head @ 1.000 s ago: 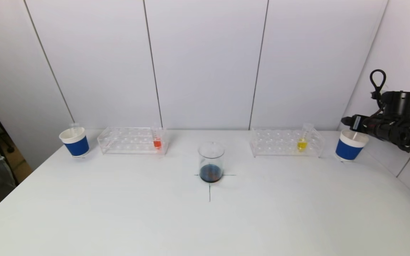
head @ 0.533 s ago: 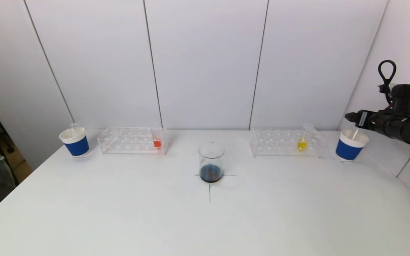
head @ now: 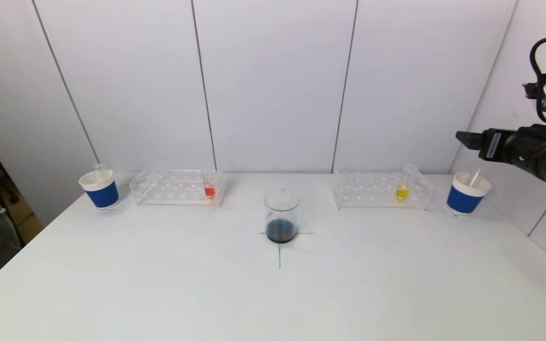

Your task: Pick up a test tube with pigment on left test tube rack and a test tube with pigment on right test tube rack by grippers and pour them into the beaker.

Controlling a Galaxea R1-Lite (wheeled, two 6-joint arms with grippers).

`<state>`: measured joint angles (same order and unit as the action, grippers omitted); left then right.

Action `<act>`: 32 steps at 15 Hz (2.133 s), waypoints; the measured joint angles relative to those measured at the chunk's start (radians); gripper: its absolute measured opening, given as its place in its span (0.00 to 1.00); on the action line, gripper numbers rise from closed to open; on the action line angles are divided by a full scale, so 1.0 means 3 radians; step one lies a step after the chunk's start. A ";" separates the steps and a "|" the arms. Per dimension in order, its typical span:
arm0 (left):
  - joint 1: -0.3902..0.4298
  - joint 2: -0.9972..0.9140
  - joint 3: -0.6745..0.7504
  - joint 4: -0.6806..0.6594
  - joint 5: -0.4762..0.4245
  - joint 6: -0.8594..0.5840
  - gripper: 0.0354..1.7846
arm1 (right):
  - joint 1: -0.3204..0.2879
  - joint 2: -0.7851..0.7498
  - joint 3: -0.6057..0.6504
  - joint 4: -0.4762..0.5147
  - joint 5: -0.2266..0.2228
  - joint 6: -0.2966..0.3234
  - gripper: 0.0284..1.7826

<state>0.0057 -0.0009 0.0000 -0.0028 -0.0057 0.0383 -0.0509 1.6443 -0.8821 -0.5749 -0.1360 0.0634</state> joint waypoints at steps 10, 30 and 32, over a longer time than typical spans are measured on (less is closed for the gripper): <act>0.0000 0.0000 0.0000 0.0001 0.0001 0.0000 0.99 | 0.0213 -0.1971 0.1161 0.0259 -0.0350 -0.0217 0.99; 0.0000 0.0000 0.0000 0.0000 0.0004 -0.0005 0.99 | 0.0177 -0.5360 0.2886 0.1374 0.0370 -0.0309 0.99; 0.0000 0.0000 0.0000 0.0000 0.0002 -0.0005 0.99 | 0.0175 -0.5438 0.2926 0.1490 0.0394 -0.0309 0.99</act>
<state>0.0057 -0.0009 0.0000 -0.0028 -0.0051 0.0368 0.0017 0.0128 -0.0043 -0.1279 -0.0177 -0.0294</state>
